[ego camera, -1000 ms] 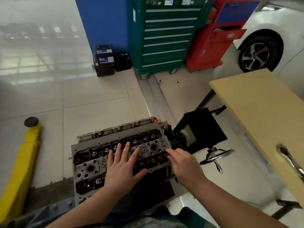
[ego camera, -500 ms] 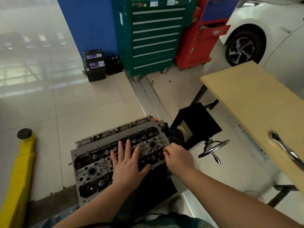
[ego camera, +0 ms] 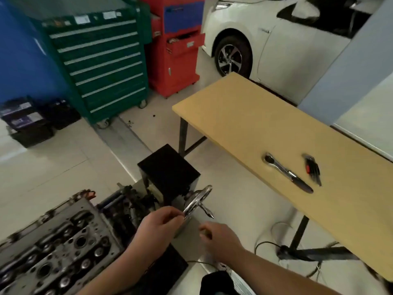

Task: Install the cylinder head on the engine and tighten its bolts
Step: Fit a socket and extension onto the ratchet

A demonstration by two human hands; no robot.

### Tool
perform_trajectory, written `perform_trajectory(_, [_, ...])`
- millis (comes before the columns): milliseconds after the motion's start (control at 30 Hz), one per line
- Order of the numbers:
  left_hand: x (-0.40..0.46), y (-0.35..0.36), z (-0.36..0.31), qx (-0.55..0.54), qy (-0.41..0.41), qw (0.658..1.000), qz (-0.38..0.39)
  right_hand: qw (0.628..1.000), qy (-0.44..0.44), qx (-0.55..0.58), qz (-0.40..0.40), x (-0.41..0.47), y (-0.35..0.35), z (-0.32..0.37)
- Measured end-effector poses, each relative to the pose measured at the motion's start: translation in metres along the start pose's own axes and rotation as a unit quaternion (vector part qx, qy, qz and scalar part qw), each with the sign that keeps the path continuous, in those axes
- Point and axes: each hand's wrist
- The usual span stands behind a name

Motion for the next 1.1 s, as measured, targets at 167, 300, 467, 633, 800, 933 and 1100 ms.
perform_trajectory(167, [0.07, 0.106, -0.062, -0.197, -0.181, 0.963, 0.027, 0.985, 0.098, 0.08, -0.113, 0.028, -0.11, -0.139])
perform_trajectory(300, [0.131, 0.192, -0.111, -0.204, -0.235, 0.948, 0.063, 0.96, 0.135, 0.059, -0.24, 0.068, -0.206, -0.24])
perform_trajectory(467, [0.196, 0.274, -0.171, -0.131, -0.313, 0.933, 0.117, 0.958, 0.219, -0.096, -0.155, 0.11, -0.275, -0.327])
perform_trajectory(633, [0.255, 0.33, -0.206, 0.329, 0.023, 0.935, 0.132, 0.97, 0.219, -0.065, -0.088, 0.133, -0.279, -0.356])
perform_trajectory(800, [0.326, 0.387, -0.235, 0.596, 0.342, 0.716, 0.125, 0.975, 0.203, -0.034, -0.085, 0.144, -0.27, -0.362])
perform_trajectory(933, [0.376, 0.42, -0.243, 0.693, 0.348, 0.612, 0.152, 0.966, 0.247, -0.019, -0.073, 0.152, -0.265, -0.363])
perform_trajectory(1100, [0.396, 0.437, -0.234, 0.706, 0.354, 0.58, 0.2, 0.963, 0.264, -0.009, -0.06, 0.158, -0.265, -0.361])
Point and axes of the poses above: each hand's wrist, its own x-axis towards the middle knuckle, its own y-axis out of the palm, z = x × y, and after that the axes turned 4 degrees about x, right-handed
